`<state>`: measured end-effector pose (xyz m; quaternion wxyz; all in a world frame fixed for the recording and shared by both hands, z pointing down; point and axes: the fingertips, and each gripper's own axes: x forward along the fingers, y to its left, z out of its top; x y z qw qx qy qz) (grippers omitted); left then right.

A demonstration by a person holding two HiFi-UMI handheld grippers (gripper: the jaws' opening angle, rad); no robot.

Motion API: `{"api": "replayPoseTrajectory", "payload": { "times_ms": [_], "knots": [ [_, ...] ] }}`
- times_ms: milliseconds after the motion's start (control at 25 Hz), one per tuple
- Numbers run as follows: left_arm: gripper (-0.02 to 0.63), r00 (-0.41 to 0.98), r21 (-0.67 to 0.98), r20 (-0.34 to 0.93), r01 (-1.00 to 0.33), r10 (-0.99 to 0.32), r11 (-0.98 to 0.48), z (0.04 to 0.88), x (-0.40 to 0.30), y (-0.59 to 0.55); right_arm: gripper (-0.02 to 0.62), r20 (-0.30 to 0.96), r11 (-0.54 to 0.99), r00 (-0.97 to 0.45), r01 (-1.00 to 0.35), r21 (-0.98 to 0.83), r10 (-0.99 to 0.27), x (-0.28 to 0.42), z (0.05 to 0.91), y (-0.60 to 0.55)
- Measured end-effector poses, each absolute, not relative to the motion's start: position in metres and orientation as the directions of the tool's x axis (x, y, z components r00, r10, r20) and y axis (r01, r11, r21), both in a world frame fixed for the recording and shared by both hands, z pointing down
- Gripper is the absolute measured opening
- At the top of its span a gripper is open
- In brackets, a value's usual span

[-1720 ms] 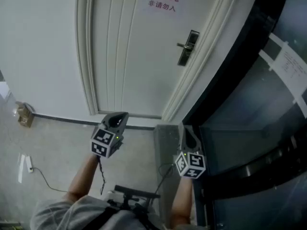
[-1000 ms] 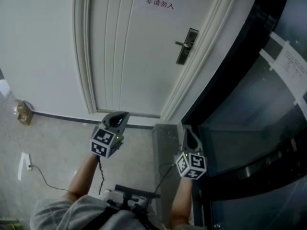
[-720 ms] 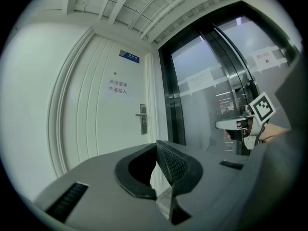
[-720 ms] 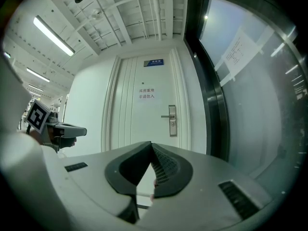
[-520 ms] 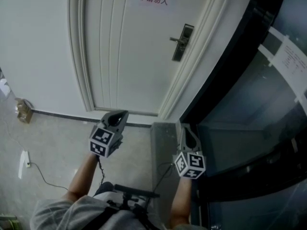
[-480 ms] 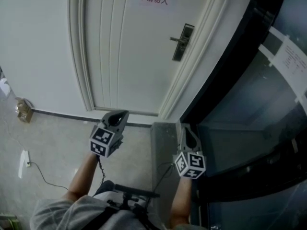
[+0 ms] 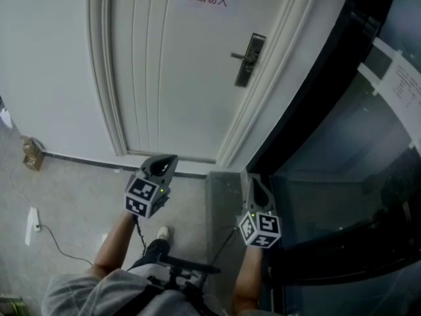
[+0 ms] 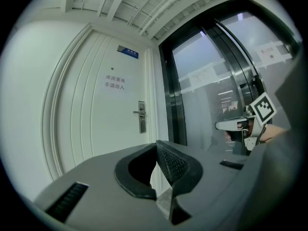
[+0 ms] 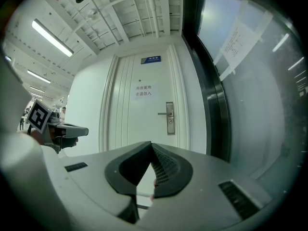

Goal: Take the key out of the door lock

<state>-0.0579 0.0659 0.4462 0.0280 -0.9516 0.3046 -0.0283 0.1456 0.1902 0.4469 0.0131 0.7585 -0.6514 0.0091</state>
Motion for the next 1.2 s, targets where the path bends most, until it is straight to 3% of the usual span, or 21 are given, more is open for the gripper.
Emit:
{"api": "replayPoseTrajectory", "payload": {
  "times_ms": [1200],
  "knots": [
    [0.008, 0.853, -0.038, 0.057, -0.517, -0.518, -0.855, 0.433, 0.045, -0.157, 0.008, 0.073, -0.203, 0.204, -0.979, 0.022, -0.976, 0.231, 0.434, -0.021]
  ]
}}
